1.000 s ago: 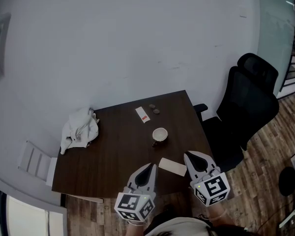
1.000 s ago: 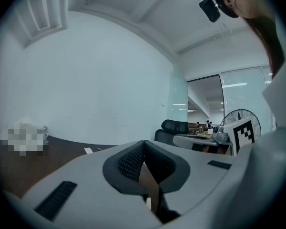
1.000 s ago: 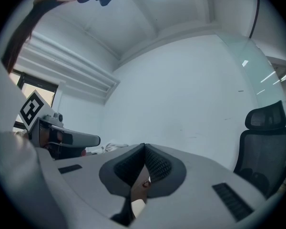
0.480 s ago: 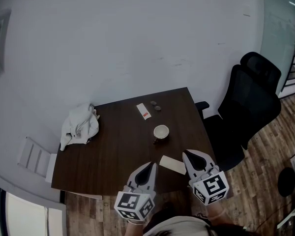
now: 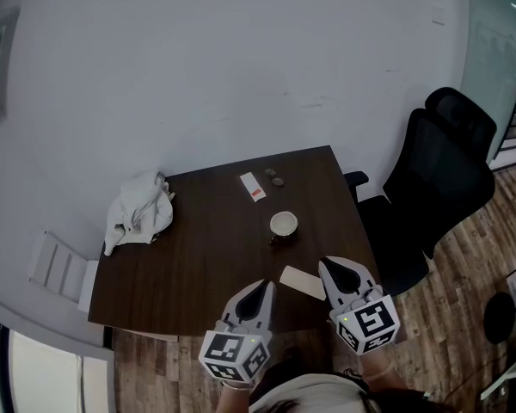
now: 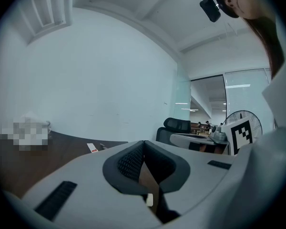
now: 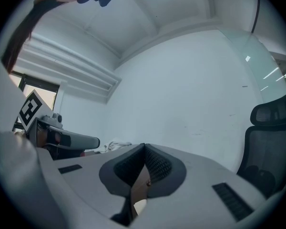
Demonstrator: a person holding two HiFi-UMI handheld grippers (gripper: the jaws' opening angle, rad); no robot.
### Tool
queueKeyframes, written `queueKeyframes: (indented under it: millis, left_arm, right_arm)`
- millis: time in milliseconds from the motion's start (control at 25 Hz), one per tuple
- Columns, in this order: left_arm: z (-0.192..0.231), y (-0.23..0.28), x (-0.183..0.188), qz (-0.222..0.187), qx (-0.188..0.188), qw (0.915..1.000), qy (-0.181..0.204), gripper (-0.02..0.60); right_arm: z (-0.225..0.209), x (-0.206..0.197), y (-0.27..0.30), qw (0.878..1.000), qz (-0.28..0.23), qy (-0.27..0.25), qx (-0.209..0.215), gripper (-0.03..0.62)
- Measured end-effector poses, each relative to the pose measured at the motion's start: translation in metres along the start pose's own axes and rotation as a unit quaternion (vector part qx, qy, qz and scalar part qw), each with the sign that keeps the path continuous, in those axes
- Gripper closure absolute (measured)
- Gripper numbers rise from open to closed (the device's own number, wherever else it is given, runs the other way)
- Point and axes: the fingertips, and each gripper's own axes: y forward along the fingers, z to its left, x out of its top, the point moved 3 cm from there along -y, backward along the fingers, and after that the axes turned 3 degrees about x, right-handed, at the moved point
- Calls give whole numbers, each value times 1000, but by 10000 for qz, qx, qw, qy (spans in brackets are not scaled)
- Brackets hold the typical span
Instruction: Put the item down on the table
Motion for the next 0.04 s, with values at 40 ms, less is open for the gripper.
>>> queueKeyframes:
  millis: [40]
  left_arm:
    - [1, 1, 0, 2, 3, 10000, -2, 563]
  right_arm:
    - [0, 0, 1, 10000, -2, 9, -6, 586]
